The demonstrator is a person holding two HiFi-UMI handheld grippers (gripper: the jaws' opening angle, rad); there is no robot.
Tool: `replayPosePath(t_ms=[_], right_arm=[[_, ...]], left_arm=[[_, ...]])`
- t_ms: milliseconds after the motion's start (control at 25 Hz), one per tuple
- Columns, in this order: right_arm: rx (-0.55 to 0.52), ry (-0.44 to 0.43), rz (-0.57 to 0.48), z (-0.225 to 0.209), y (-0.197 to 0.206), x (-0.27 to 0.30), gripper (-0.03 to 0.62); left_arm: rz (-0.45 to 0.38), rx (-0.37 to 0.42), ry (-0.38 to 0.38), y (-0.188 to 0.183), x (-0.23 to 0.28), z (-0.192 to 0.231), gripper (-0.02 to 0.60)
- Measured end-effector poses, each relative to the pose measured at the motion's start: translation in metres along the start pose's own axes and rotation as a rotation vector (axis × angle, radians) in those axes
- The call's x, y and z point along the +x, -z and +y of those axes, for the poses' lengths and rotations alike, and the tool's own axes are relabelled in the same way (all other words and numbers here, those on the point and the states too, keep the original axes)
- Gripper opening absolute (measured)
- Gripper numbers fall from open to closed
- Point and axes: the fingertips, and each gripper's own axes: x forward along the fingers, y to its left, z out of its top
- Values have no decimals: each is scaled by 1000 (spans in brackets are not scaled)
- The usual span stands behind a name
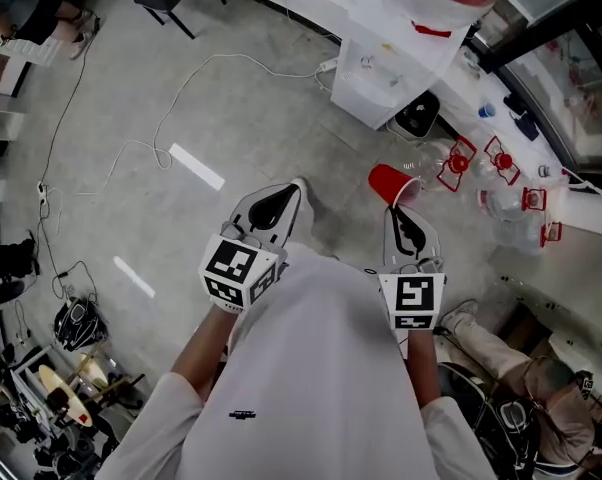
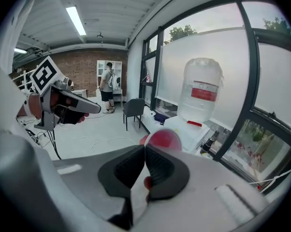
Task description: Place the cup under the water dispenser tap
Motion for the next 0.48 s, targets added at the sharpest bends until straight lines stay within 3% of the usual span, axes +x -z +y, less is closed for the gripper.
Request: replayPosePath(t_ms=[480], right_arm=[[13, 37, 66, -19, -50, 116, 21]], left_arm=[[53, -14, 94, -51, 69, 87, 0]])
